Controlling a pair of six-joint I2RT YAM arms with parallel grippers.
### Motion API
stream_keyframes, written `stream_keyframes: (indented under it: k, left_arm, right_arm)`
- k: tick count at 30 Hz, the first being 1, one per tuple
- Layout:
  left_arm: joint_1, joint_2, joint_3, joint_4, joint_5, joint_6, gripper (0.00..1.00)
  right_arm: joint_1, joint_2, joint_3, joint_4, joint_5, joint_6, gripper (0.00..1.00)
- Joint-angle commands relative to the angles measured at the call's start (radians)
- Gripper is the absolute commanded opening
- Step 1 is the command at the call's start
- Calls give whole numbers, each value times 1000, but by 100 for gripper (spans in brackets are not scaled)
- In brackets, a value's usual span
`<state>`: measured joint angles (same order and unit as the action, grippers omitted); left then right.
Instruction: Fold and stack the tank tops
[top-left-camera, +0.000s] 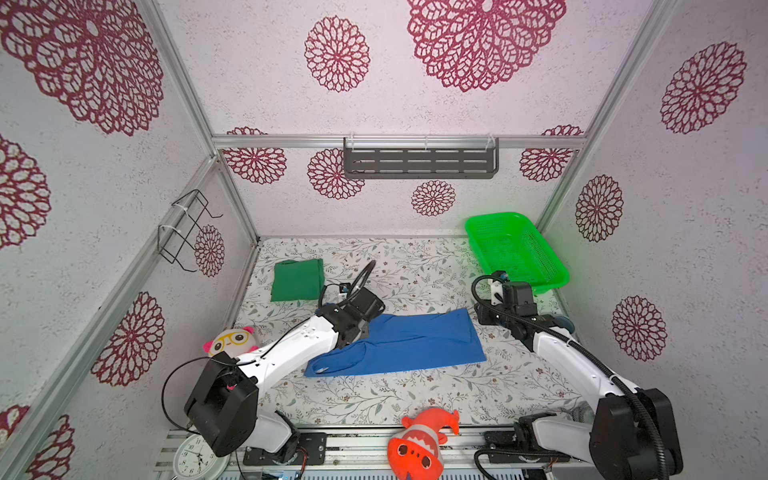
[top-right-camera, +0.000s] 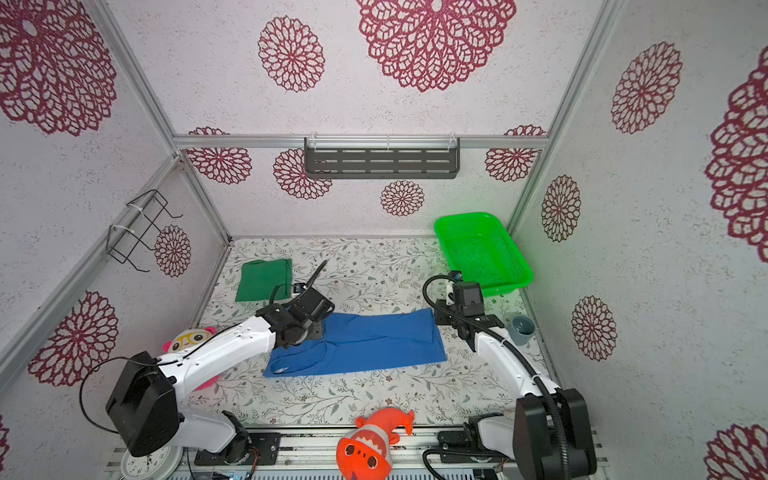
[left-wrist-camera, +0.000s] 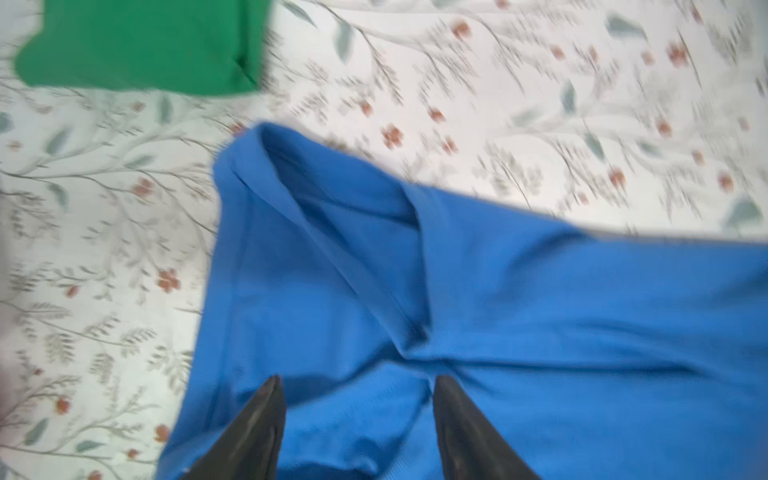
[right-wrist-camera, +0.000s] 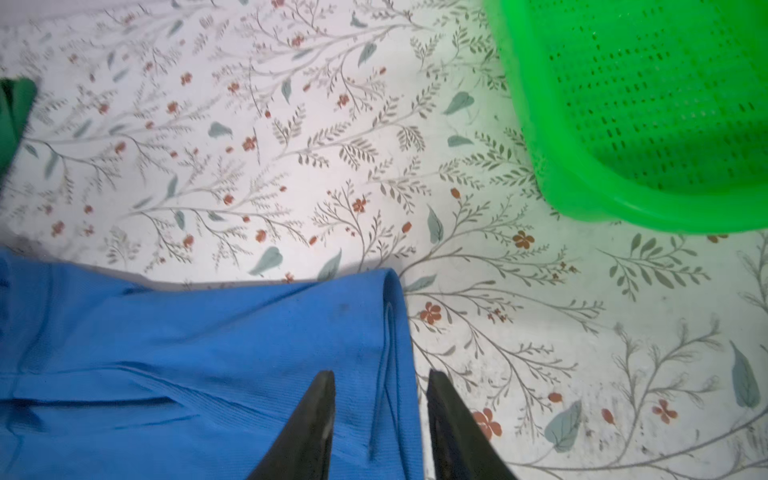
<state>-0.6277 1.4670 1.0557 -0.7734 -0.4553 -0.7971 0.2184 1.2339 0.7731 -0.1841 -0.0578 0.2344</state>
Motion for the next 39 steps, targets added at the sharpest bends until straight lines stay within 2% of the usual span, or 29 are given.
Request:
stream_keyframes:
  k: [1, 5, 10, 16, 23, 25, 30, 32, 36, 39]
  left_arm:
    - [135, 52, 44, -20, -6, 104, 54]
    - [272, 155, 114, 61, 32, 177, 51]
    - [346, 294, 222, 97, 52, 236, 49]
    - [356, 445, 329, 67, 59, 270, 48]
    - [347, 487, 327, 47, 45, 269, 46]
    - [344, 487, 320, 43, 42, 266, 42]
    - [342, 484, 302, 48, 49, 259, 25]
    - [342, 483, 297, 48, 53, 259, 25]
    - [342, 487, 294, 54, 71, 266, 32]
    - [339, 504, 293, 57, 83, 265, 29]
  right_arm:
    - [49, 52, 32, 0, -33, 134, 40]
    - [75, 124, 16, 35, -39, 230, 39]
    - [88, 132, -21, 46, -34, 240, 39]
    - [87, 125, -36, 22, -17, 217, 39]
    - [87, 153, -28, 40, -24, 211, 39]
    - [88, 165, -22, 44, -26, 212, 39]
    - [88, 188, -14, 52, -28, 212, 39]
    - [89, 196, -16, 55, -27, 217, 39]
    - [88, 199, -23, 64, -29, 227, 39]
    - [88, 202, -24, 65, -25, 230, 39]
